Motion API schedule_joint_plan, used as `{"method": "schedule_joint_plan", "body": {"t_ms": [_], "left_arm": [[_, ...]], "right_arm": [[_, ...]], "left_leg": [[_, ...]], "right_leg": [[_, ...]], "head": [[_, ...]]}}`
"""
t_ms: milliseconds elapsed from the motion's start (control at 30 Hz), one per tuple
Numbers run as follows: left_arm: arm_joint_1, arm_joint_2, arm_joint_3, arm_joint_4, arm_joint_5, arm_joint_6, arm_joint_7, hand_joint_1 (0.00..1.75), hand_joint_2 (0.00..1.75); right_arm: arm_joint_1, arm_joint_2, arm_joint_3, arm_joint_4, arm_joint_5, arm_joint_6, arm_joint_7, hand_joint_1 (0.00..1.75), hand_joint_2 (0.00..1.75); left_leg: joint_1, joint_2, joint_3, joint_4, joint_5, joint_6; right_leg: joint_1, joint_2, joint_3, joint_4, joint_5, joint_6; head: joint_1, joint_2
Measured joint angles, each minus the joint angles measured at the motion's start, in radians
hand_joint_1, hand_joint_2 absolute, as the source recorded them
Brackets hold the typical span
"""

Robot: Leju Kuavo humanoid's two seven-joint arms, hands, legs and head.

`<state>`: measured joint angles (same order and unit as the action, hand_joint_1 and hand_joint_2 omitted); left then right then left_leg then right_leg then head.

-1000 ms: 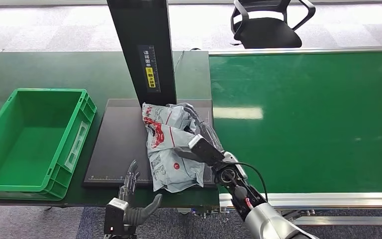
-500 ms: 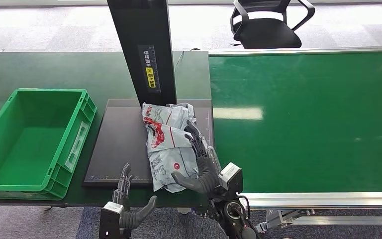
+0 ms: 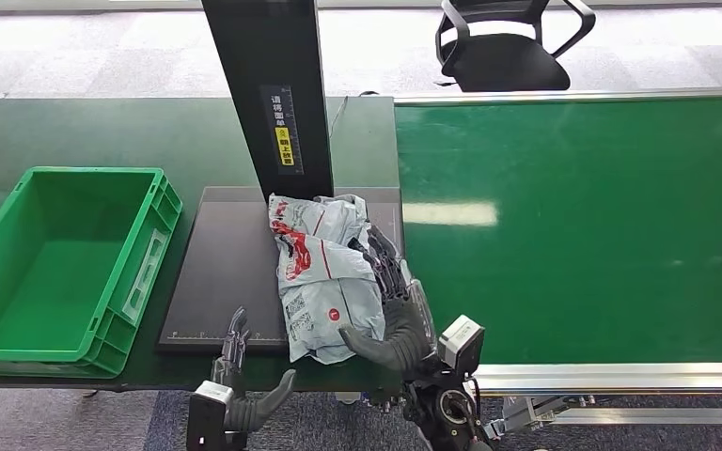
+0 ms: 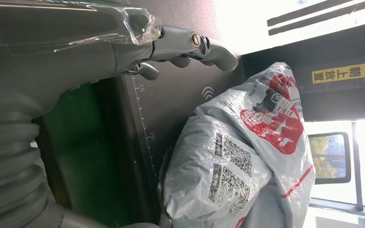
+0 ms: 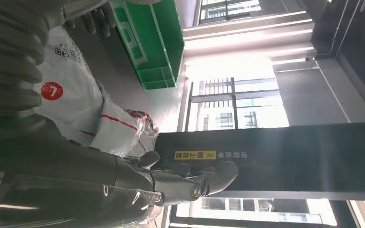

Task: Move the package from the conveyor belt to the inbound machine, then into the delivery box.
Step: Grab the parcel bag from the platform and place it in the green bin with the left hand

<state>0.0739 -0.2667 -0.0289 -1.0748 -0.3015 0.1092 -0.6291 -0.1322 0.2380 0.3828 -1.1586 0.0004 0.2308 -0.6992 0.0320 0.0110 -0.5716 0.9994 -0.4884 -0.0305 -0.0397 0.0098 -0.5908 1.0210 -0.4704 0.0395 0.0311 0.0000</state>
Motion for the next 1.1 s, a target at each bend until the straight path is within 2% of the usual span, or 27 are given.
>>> {"method": "schedule_joint_plan", "body": {"t_ms": [167,333,767,867,1000,1100], "left_arm": [[0.015,0.0,-0.006,-0.076,-0.055,0.02,0.002,0.0,1.75],[0.008,0.01,-0.057,-0.164,-0.157,0.084,0.054,0.0,1.75],[-0.015,0.026,-0.112,-0.183,-0.191,0.109,0.076,0.0,1.75],[-0.092,0.028,-0.14,-0.116,-0.252,0.111,0.104,0.0,1.75],[-0.298,0.028,-0.194,0.129,-0.28,0.141,0.118,0.0,1.75],[-0.394,0.023,-0.221,0.263,-0.273,0.159,0.101,0.0,1.75]], "right_arm": [[0.034,0.016,-0.067,-0.024,0.002,0.032,0.002,0.0,1.75],[0.034,0.032,-0.107,-0.023,0.016,0.051,0.004,0.0,1.75],[0.029,0.053,-0.143,-0.021,0.018,0.056,0.004,0.0,1.75],[0.019,0.061,-0.146,-0.017,0.024,0.059,0.006,0.0,1.75],[-0.002,0.071,-0.146,0.001,0.028,0.054,0.01,0.0,1.75],[-0.007,0.075,-0.146,0.011,0.027,0.052,0.01,0.0,1.75]], "left_leg": [[0.0,0.0,0.0,0.0,0.0,0.0],[0.0,0.0,0.0,0.0,0.0,0.0],[0.0,0.0,0.001,0.0,0.0,0.0],[0.0,0.0,0.001,0.0,0.001,0.0],[0.0,0.001,0.002,0.0,0.003,0.0],[0.0,0.005,0.002,0.001,0.003,0.0]], "right_leg": [[0.0,0.0,0.0,0.0,0.0,0.0],[0.0,0.0,0.0,0.0,0.0,0.0],[0.0,0.0,0.0,0.0,0.0,0.0],[0.0,0.0,0.0,0.0,0.0,0.0],[0.0,0.001,0.001,0.0,0.003,0.0],[0.0,0.003,0.0,0.0,0.005,-0.001]], "head": [[0.0,0.0],[0.0,0.0],[0.0,0.0],[0.0,0.0],[0.0,0.0],[0.0,0.0]]}}
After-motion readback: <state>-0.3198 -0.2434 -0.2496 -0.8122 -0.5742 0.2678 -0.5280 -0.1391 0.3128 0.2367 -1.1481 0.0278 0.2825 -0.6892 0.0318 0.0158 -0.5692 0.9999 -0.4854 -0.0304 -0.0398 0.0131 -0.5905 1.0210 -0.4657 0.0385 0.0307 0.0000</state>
